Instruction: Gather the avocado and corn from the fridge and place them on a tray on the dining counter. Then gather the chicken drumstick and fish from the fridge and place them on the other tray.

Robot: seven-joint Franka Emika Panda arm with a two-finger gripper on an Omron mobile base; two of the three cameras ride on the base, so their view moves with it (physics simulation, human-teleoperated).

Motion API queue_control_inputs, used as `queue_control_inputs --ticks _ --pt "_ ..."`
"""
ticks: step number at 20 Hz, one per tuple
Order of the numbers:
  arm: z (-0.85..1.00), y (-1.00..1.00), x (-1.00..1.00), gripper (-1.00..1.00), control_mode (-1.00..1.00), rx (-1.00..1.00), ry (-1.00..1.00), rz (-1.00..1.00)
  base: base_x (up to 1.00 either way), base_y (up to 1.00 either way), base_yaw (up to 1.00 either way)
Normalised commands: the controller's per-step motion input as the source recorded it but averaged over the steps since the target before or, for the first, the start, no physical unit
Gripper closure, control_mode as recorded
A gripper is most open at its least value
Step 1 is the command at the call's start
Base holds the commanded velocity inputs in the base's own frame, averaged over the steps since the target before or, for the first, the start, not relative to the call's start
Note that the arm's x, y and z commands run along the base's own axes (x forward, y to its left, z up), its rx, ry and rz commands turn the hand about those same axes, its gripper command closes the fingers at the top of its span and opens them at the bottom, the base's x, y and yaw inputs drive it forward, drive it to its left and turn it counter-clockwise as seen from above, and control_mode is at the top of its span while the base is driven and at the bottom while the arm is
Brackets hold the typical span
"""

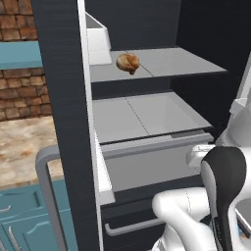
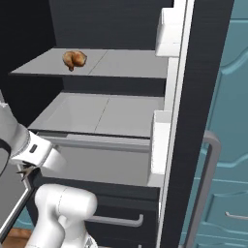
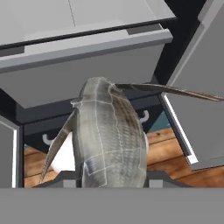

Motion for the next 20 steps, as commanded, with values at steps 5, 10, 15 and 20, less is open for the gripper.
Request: queue_control_inputs --ticks 5,10,15,20 --pt "0.37 0.00 -0.07 1.00 -1.00 0.00 -0.05 0.00 0.00 0.00 0.00" --pt "0.01 0.00 0.00 1.00 1.00 0.00 0.00 0.00 -0.28 -0.02 0.00" --pt "0.00 0.00 0.00 1.00 1.00 0.00 0.00 0.00 -0.99 -0.12 0.01" --pt "0.00 0.00 0.00 1.00 1.00 0.00 0.00 0.00 -0.96 -0.20 0.07"
